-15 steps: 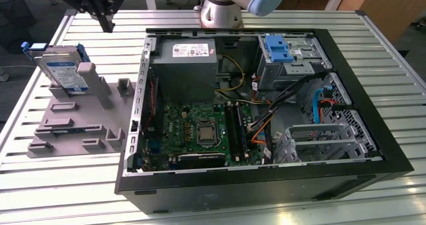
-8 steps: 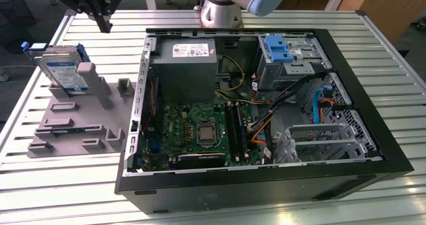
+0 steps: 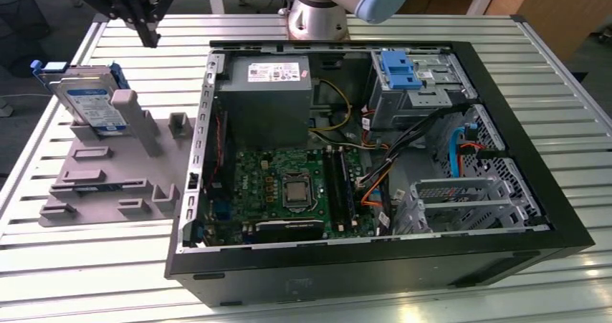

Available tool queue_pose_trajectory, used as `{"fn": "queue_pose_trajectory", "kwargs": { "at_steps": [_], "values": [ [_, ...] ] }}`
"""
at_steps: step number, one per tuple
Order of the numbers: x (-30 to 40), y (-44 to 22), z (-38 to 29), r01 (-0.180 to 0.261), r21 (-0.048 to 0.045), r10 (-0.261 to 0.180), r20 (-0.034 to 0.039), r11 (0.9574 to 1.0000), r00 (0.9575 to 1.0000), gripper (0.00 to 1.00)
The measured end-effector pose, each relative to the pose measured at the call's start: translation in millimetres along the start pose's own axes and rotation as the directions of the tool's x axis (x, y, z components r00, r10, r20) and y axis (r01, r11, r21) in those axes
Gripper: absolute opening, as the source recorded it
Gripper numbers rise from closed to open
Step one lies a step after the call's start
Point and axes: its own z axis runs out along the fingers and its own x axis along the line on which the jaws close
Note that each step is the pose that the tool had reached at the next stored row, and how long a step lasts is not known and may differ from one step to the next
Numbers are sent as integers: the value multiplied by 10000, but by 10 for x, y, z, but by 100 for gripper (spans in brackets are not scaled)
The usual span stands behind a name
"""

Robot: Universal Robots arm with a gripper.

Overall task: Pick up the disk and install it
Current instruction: 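Reach for the disk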

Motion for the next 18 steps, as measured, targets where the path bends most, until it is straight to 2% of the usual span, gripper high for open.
{"fn": "queue_pose_trajectory", "kwargs": {
  "at_steps": [18],
  "values": [
    [74,-6,9,0,0,0,0,10000,10000,11]
  ]
}}
